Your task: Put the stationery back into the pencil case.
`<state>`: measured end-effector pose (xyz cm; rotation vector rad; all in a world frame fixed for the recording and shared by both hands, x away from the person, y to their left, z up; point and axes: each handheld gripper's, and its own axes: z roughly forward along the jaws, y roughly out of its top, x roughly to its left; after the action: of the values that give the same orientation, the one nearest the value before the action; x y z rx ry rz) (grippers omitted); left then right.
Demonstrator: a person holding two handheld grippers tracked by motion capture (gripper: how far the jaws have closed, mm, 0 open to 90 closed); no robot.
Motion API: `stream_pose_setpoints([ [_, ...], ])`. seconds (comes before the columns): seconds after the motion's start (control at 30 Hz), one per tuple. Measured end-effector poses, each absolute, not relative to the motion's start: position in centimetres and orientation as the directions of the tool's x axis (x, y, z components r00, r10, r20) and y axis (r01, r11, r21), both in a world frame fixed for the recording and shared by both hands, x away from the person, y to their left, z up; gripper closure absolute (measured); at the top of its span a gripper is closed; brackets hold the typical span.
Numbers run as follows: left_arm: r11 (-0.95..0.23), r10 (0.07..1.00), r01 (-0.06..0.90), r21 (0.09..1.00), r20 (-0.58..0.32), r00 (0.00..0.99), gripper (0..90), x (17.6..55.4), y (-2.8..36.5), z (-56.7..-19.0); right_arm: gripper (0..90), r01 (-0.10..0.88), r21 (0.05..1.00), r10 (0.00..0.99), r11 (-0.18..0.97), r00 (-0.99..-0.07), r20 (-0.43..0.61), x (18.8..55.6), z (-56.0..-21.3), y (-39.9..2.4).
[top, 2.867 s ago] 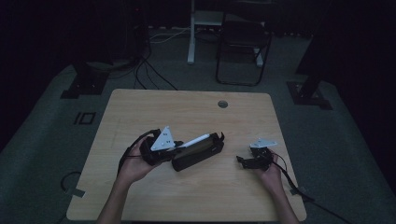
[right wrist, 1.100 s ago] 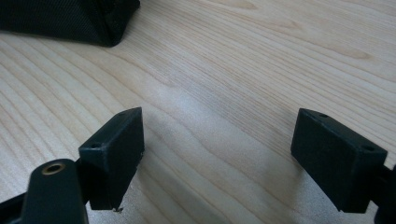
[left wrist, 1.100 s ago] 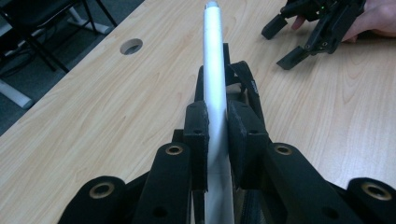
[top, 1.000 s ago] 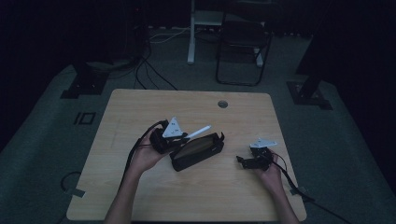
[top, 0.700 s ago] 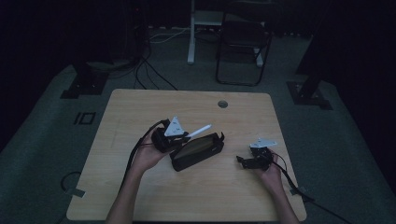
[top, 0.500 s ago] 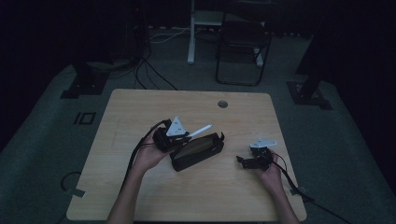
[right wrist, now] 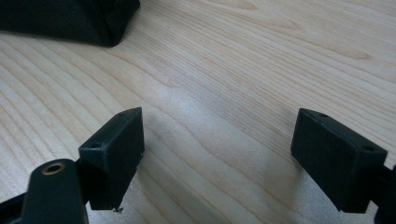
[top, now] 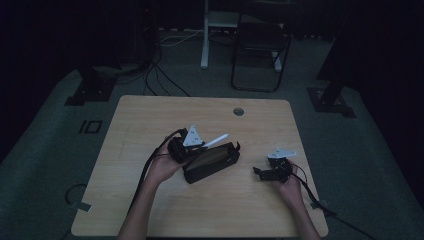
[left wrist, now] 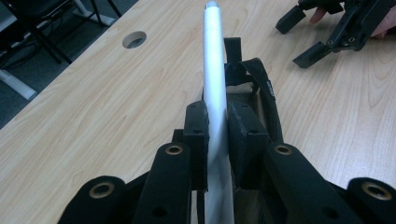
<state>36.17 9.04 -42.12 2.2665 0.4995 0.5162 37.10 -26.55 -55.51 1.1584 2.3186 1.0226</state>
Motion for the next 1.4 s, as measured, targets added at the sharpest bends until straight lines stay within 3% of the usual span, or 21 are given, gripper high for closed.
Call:
stream_pose_setpoints([
  [1.4, -0.716, 0.463, 0.230, 0.659, 0.202, 0.863, 78.7, 36.6, 6.5, -45.3, 17.4, 0.541, 0.737, 0.798, 0.404, -0.603, 0.005, 37.1, -55.5, -26.6],
])
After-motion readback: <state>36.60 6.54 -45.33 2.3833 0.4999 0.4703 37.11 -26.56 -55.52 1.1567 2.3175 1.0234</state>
